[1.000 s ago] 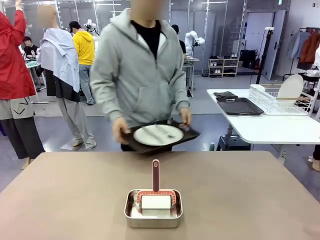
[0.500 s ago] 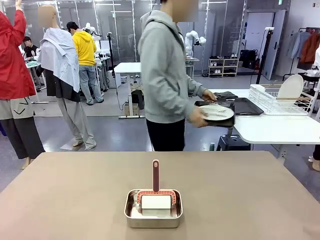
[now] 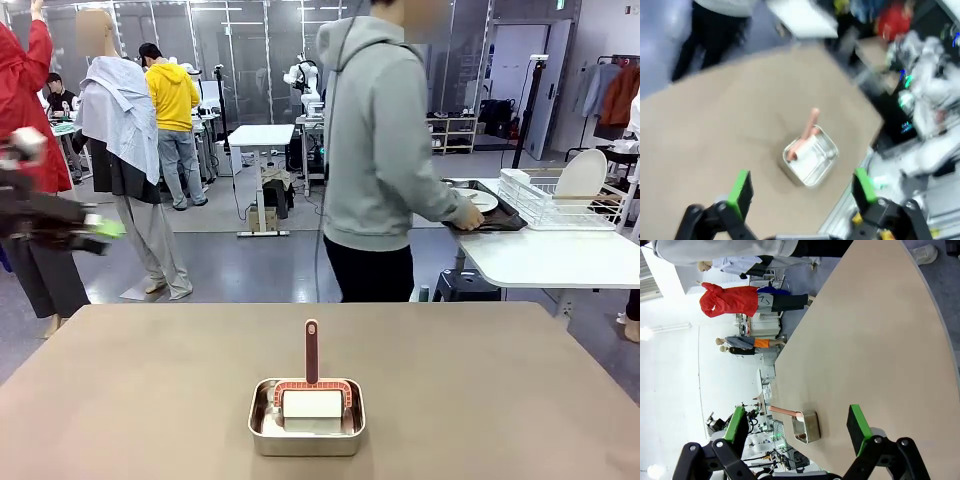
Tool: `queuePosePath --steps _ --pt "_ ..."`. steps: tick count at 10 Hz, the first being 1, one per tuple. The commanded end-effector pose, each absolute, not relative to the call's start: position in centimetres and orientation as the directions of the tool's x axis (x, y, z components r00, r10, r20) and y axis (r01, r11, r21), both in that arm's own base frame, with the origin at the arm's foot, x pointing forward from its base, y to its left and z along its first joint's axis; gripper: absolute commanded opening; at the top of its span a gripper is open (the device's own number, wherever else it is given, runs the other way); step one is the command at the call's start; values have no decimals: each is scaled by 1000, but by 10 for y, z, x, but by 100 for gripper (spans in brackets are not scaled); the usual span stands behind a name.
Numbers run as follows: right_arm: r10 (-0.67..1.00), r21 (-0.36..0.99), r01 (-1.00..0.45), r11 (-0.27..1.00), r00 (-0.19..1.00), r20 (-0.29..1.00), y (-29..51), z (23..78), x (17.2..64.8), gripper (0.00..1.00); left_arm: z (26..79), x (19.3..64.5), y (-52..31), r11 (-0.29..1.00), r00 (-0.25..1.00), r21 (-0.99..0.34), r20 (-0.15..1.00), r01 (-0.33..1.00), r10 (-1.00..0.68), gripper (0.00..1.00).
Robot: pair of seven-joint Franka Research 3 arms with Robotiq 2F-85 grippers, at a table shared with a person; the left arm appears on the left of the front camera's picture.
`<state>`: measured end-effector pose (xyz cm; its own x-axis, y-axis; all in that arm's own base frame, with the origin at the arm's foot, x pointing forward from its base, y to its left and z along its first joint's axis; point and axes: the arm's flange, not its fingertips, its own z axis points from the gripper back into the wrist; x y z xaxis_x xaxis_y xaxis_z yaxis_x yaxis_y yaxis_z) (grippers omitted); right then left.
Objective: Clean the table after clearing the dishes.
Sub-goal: When the right (or left) Handle tray is removed, use the right hand (or left hand) to clean the right (or left) side of the table with the Lint Roller.
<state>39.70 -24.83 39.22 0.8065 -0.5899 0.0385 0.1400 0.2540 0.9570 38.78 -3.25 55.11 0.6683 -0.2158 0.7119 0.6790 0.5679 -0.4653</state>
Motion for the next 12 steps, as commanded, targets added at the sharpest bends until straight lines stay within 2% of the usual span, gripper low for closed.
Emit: queuePosePath --steps 1,3,4,5,7,12 --pt "-582 957 142 254 813 34 -247 396 394 100 552 425 -97 507 537 -256 640 823 -549 100" --pt "-582 957 142 254 813 34 -247 396 394 100 536 442 -187 400 391 -109 548 910 -740 100" --pt "-582 957 142 254 813 34 -247 396 394 100 522 447 -220 345 338 -82 508 935 -792 100" --pt "-582 957 142 254 813 34 -247 396 394 100 510 448 -240 326 318 -68 470 943 -823 100" --pt "-582 957 142 254 813 34 -247 396 394 100 511 435 -243 314 326 -109 483 943 -813 100" --pt "-582 957 142 254 813 34 -247 396 394 100 509 443 -245 310 314 -91 479 946 -819 100"
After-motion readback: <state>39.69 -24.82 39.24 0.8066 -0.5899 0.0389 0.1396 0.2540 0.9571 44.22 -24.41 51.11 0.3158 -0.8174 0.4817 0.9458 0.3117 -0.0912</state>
